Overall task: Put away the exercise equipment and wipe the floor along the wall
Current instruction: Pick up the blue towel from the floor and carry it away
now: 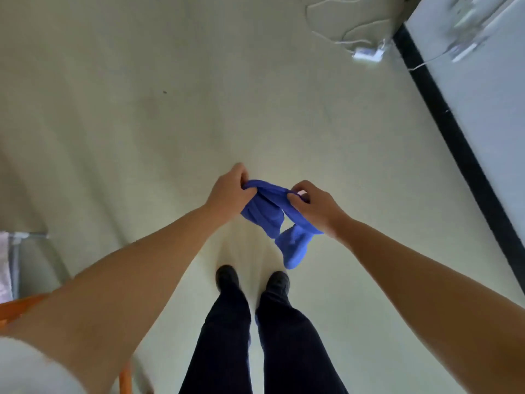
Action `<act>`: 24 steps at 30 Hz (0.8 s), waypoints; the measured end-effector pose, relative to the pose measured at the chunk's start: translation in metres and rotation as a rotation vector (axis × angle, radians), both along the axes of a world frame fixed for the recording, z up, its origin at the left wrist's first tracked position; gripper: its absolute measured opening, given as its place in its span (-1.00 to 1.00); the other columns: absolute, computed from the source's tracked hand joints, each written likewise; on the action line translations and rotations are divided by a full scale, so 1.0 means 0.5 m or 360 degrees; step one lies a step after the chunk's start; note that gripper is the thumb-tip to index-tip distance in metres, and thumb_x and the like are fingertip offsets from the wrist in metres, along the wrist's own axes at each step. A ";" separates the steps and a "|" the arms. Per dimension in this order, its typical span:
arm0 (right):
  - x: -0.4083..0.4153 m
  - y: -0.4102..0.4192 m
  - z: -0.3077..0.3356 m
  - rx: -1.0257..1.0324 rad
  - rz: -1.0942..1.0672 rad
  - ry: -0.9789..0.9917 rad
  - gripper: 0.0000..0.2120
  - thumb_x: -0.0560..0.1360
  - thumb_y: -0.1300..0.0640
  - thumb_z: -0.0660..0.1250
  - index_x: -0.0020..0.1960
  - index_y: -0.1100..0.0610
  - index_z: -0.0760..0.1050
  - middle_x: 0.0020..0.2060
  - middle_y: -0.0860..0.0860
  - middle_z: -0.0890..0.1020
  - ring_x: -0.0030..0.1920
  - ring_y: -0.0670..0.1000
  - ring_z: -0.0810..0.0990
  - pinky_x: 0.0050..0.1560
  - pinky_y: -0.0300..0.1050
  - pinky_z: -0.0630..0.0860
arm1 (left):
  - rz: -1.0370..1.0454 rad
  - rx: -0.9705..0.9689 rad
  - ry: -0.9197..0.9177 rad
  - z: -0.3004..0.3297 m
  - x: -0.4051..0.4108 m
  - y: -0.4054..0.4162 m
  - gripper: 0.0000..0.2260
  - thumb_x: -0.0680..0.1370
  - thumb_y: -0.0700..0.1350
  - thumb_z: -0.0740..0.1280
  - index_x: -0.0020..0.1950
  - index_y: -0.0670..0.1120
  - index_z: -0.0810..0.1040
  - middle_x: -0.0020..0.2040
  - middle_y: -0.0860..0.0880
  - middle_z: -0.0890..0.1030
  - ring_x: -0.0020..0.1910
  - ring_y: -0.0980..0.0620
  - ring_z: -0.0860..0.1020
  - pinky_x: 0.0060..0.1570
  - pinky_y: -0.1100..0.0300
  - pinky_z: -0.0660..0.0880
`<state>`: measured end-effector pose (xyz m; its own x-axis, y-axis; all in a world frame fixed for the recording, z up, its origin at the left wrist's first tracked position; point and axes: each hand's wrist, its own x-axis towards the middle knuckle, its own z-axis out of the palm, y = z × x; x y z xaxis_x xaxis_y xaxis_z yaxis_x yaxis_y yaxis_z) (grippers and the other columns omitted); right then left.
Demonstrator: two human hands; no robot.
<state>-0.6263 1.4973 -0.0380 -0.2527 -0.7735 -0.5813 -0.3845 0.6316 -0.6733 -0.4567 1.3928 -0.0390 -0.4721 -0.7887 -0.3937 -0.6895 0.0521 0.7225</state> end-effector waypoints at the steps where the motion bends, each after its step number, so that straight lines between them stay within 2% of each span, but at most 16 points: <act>1: -0.010 0.004 0.049 -0.0024 0.0051 -0.0010 -0.81 0.52 -0.05 0.27 0.11 -0.04 0.43 -0.17 -0.04 0.59 -0.17 0.00 0.53 -0.21 -0.19 0.42 | 0.0020 -0.0036 0.0051 0.050 -0.002 -0.011 -0.90 0.50 -0.27 0.24 -0.09 -0.09 0.38 -0.30 0.01 0.44 -0.33 0.05 0.40 -0.33 0.24 0.34; 2: -0.019 0.011 0.093 -0.0041 0.0129 0.0007 -0.74 0.48 -0.08 0.32 0.14 -0.07 0.41 -0.14 -0.07 0.60 -0.13 -0.03 0.55 -0.16 -0.19 0.44 | -0.0002 -0.0073 0.0093 0.094 -0.005 -0.020 -0.89 0.51 -0.27 0.22 -0.02 -0.08 0.42 -0.26 0.01 0.48 -0.29 0.07 0.44 -0.30 0.25 0.38; 4: -0.031 0.029 0.164 -0.0035 0.0381 0.0159 -0.64 0.43 -0.04 0.38 0.18 -0.09 0.36 -0.13 -0.09 0.59 -0.12 -0.04 0.56 -0.16 -0.18 0.44 | -0.0114 -0.0185 0.0086 0.160 -0.014 -0.033 -0.83 0.52 -0.28 0.18 0.01 -0.08 0.49 -0.19 -0.02 0.53 -0.21 0.03 0.48 -0.21 0.21 0.42; 7: -0.049 0.056 0.238 0.0024 0.0648 0.0457 -0.70 0.44 0.17 0.29 0.13 0.02 0.32 -0.13 0.03 0.56 -0.16 0.08 0.50 -0.20 -0.12 0.39 | -0.0137 -0.0350 0.0073 0.226 -0.036 -0.037 -0.82 0.53 -0.29 0.15 -0.06 -0.08 0.50 -0.14 -0.03 0.54 -0.14 -0.01 0.47 -0.15 0.18 0.38; 9: -0.068 0.079 0.276 0.0040 0.0557 0.0589 -0.79 0.44 0.24 0.21 0.07 0.09 0.33 -0.13 0.06 0.52 -0.16 0.11 0.46 -0.19 -0.08 0.38 | -0.0066 -0.0410 0.0078 0.251 -0.051 -0.044 -0.85 0.55 -0.26 0.13 -0.09 -0.11 0.48 -0.16 -0.04 0.52 -0.16 -0.02 0.45 -0.22 0.19 0.36; 12: -0.092 0.128 0.329 -0.0044 0.0200 0.0690 -0.71 0.42 0.31 0.14 0.12 0.14 0.40 -0.16 0.07 0.51 -0.19 0.10 0.45 -0.30 -0.13 0.38 | -0.0033 -0.0484 0.0032 0.281 -0.066 -0.050 -0.86 0.53 -0.22 0.16 -0.21 -0.15 0.43 -0.30 -0.04 0.45 -0.23 -0.05 0.40 -0.32 0.15 0.30; 14: -0.097 0.163 0.358 -0.0199 -0.0066 0.0686 -0.72 0.43 0.31 0.14 0.11 0.14 0.43 -0.17 0.06 0.51 -0.19 0.09 0.45 -0.34 -0.18 0.36 | -0.0134 -0.0536 -0.0071 0.299 -0.076 -0.044 -0.81 0.52 -0.21 0.18 -0.31 -0.11 0.36 -0.37 -0.02 0.39 -0.26 -0.08 0.38 -0.37 0.15 0.26; 16: -0.093 0.194 0.385 -0.0351 -0.0259 0.0674 -0.79 0.46 0.27 0.17 0.05 0.13 0.47 -0.18 0.04 0.52 -0.18 0.06 0.46 -0.33 -0.22 0.37 | -0.0406 -0.0545 -0.0182 0.315 -0.096 -0.022 -0.84 0.50 -0.22 0.20 -0.28 -0.09 0.42 -0.32 -0.04 0.47 -0.22 -0.11 0.43 -0.35 0.15 0.27; 17: -0.087 0.208 0.397 -0.0403 -0.0317 0.0693 -0.85 0.48 0.24 0.18 0.00 0.14 0.49 -0.20 0.02 0.52 -0.18 0.05 0.46 -0.33 -0.24 0.36 | -0.0586 -0.0520 -0.0209 0.322 -0.109 -0.004 -0.90 0.50 -0.23 0.22 -0.16 -0.10 0.51 -0.21 -0.07 0.55 -0.14 -0.12 0.49 -0.26 0.17 0.32; 18: -0.078 0.221 0.410 -0.0433 -0.0356 0.0724 -0.89 0.50 0.21 0.19 -0.07 0.15 0.49 -0.24 0.00 0.51 -0.20 0.04 0.45 -0.34 -0.25 0.34 | -0.0776 -0.0481 -0.0209 0.331 -0.123 0.019 -0.85 0.50 -0.21 0.24 0.01 -0.10 0.55 -0.04 -0.08 0.59 -0.01 -0.11 0.53 -0.13 0.19 0.37; 20: -0.048 0.247 0.431 -0.0444 -0.0415 0.0793 -0.83 0.52 0.16 0.21 -0.20 0.20 0.46 -0.32 0.01 0.47 -0.26 0.02 0.40 -0.35 -0.22 0.29 | -0.1179 -0.0441 -0.0144 0.355 -0.151 0.090 -0.66 0.50 -0.12 0.29 0.28 -0.04 0.47 0.21 -0.04 0.51 0.20 -0.03 0.49 0.11 0.16 0.40; 21: -0.031 0.263 0.438 -0.0426 -0.0443 0.0836 -0.77 0.53 0.13 0.22 -0.28 0.18 0.42 -0.36 0.01 0.44 -0.30 0.01 0.37 -0.35 -0.20 0.26 | -0.1372 -0.0438 -0.0072 0.369 -0.163 0.135 -0.61 0.49 -0.07 0.29 0.32 -0.02 0.43 0.23 -0.02 0.49 0.21 0.00 0.48 0.16 0.13 0.42; 22: -0.013 0.281 0.443 -0.0398 -0.0473 0.0883 -0.70 0.53 0.10 0.23 -0.35 0.14 0.35 -0.41 -0.01 0.40 -0.32 0.01 0.34 -0.35 -0.18 0.24 | -0.1533 -0.0432 0.0015 0.381 -0.173 0.181 -0.60 0.46 -0.02 0.29 0.30 -0.02 0.44 0.17 0.00 0.53 0.15 0.00 0.51 0.11 0.10 0.45; 24: 0.018 0.327 0.451 -0.0335 -0.0584 0.0948 -0.64 0.53 0.07 0.26 -0.41 0.06 0.26 -0.44 -0.03 0.37 -0.32 0.03 0.33 -0.32 -0.14 0.25 | -0.1645 -0.0410 0.0186 0.399 -0.186 0.270 -0.69 0.43 0.00 0.27 0.12 -0.09 0.49 -0.08 -0.04 0.59 -0.08 -0.05 0.57 -0.14 0.14 0.46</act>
<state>-0.6172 1.6610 0.1875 -0.7440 -0.6586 -0.1128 -0.5119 0.6704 -0.5372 -0.5498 1.5279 0.1605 -0.9827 -0.0379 -0.1815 -0.1510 0.7311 0.6653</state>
